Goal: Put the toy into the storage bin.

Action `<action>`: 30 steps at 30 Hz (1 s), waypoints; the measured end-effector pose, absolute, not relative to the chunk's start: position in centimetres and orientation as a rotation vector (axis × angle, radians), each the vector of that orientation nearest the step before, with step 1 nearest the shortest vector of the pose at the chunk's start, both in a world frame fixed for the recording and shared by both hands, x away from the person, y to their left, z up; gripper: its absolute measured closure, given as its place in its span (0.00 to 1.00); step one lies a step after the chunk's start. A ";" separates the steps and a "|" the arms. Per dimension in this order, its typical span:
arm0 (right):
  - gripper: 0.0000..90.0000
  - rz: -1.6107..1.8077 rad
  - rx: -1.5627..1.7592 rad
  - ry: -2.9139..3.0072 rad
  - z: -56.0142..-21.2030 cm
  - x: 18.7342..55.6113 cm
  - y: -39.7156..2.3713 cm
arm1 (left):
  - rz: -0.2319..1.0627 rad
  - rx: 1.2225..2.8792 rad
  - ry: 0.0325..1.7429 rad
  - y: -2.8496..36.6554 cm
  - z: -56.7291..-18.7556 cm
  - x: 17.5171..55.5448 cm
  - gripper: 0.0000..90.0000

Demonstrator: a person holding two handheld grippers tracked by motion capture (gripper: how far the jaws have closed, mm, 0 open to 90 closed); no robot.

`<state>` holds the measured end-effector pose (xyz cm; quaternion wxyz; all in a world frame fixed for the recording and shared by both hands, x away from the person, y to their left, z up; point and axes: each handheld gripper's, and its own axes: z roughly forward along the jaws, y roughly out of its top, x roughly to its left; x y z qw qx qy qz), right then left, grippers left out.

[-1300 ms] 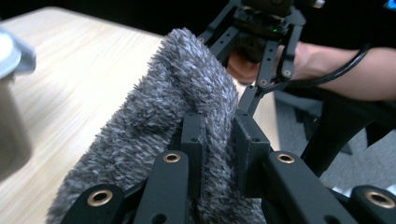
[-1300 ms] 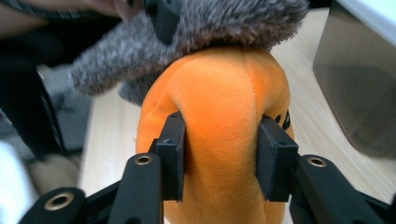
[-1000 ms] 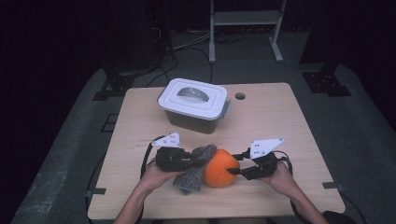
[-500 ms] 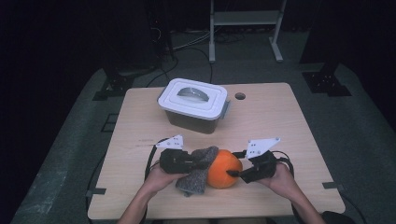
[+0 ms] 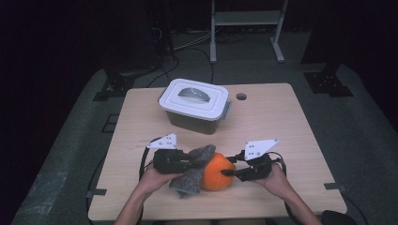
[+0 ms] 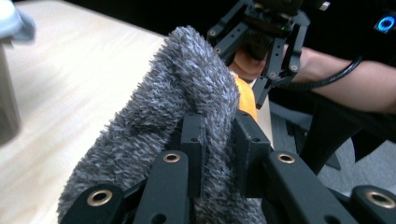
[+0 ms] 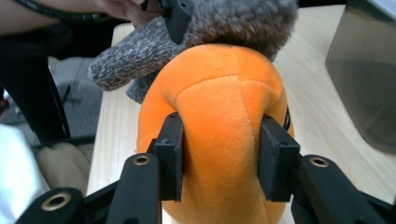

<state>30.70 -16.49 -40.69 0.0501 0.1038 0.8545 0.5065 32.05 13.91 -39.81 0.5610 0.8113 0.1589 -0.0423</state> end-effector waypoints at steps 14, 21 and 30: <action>0.32 1.396 0.488 2.664 -41.2 30.9 -20.2 | -0.109 1.959 0.386 12.6 -41.7 32.0 0.85; 0.36 1.359 0.425 2.635 -40.3 30.1 -18.5 | -0.082 1.954 0.379 12.5 -41.3 31.8 0.85; 0.68 1.497 0.333 2.564 -39.7 29.7 -17.3 | -0.059 1.869 0.369 13.7 -39.7 31.5 0.85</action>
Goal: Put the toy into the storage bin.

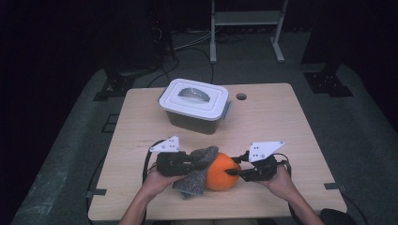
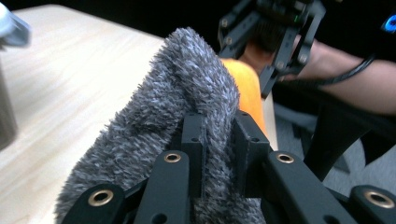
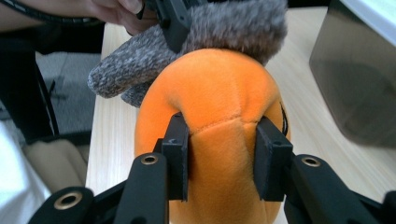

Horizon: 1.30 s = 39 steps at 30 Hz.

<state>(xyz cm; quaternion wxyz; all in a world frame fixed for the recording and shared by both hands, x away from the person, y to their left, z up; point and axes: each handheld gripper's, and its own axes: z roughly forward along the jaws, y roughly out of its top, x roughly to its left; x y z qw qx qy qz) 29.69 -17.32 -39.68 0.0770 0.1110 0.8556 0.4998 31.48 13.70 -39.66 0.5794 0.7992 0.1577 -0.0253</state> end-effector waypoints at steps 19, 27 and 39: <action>0.26 1.333 0.445 2.686 -40.4 31.5 -19.6 | -0.114 1.959 0.429 13.3 -42.4 32.6 0.84; 0.25 1.187 0.332 2.776 -40.3 30.7 -16.2 | -0.108 1.971 0.427 13.1 -42.3 32.6 0.84; 0.46 1.512 0.228 2.713 -41.3 32.0 -16.1 | -0.140 1.894 0.411 15.2 -41.0 32.4 0.84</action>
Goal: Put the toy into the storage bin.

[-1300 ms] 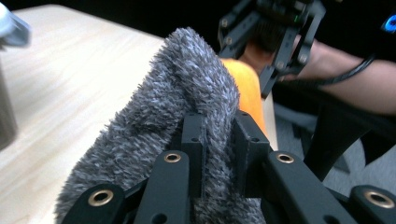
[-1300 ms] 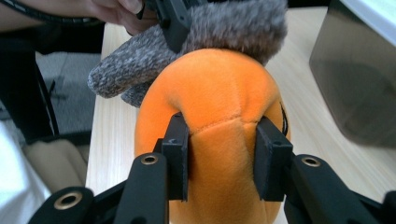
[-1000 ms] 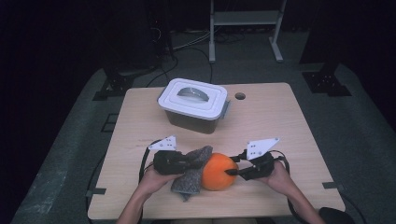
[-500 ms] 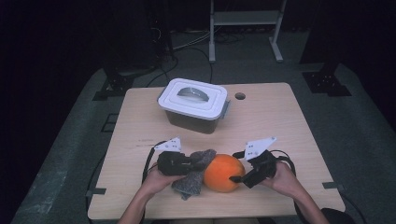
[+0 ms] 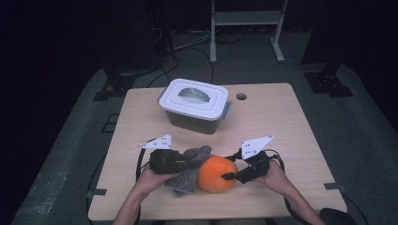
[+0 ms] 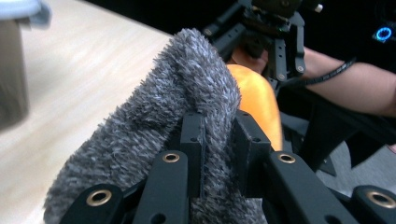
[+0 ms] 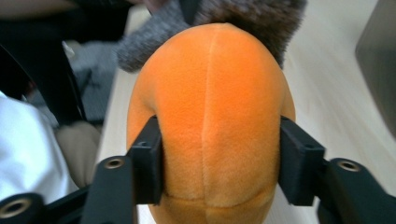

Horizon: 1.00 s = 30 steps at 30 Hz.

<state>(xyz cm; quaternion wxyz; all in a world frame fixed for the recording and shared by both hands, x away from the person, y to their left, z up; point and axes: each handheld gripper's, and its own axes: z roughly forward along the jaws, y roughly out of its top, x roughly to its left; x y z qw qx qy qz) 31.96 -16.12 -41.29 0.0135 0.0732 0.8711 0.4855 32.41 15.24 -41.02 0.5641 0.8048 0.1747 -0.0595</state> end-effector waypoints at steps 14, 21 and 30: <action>0.33 1.298 0.477 2.688 -40.7 32.4 -19.4 | -0.205 1.898 0.396 12.2 -41.5 32.0 0.84; 0.30 1.229 0.375 2.663 -39.9 31.4 -16.6 | -0.178 1.916 0.377 11.1 -41.3 31.8 0.84; 0.52 1.270 0.420 2.697 -41.3 32.3 -19.3 | -0.161 1.922 0.446 12.7 -42.3 32.6 0.84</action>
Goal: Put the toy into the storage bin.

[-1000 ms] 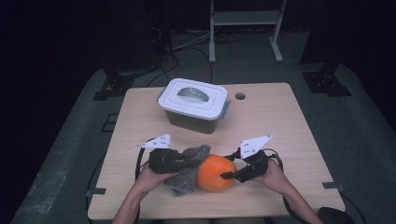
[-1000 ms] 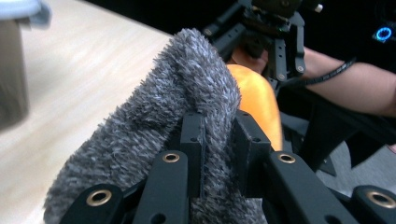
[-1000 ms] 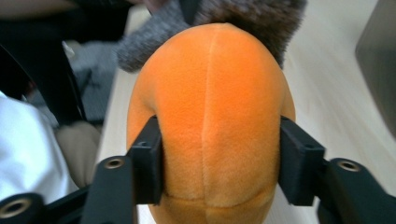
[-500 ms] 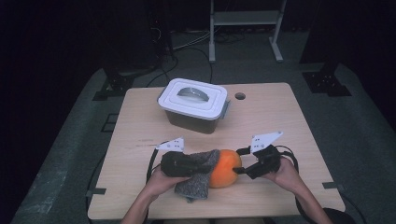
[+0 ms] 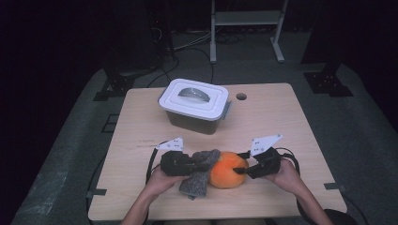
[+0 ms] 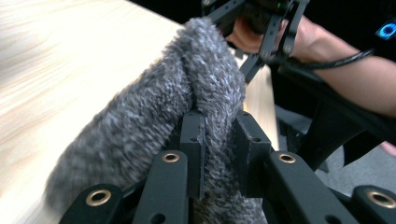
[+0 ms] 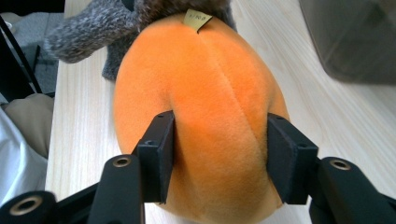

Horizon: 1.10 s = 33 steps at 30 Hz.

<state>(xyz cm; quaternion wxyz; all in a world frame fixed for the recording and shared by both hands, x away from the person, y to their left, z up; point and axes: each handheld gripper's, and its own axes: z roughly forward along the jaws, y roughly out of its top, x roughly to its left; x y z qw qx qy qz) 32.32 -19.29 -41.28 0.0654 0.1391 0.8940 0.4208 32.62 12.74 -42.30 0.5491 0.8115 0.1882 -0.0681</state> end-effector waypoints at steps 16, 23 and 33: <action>0.68 1.435 0.332 2.676 -41.3 32.2 -17.7 | -0.113 1.929 0.401 13.3 -41.2 32.4 0.85; 0.54 1.386 0.479 2.712 -41.9 33.5 -20.1 | -0.103 1.961 0.436 13.5 -42.1 32.8 0.84; 0.28 1.208 0.367 2.700 -39.5 31.4 -17.2 | -0.162 1.939 0.373 11.5 -41.9 32.1 0.84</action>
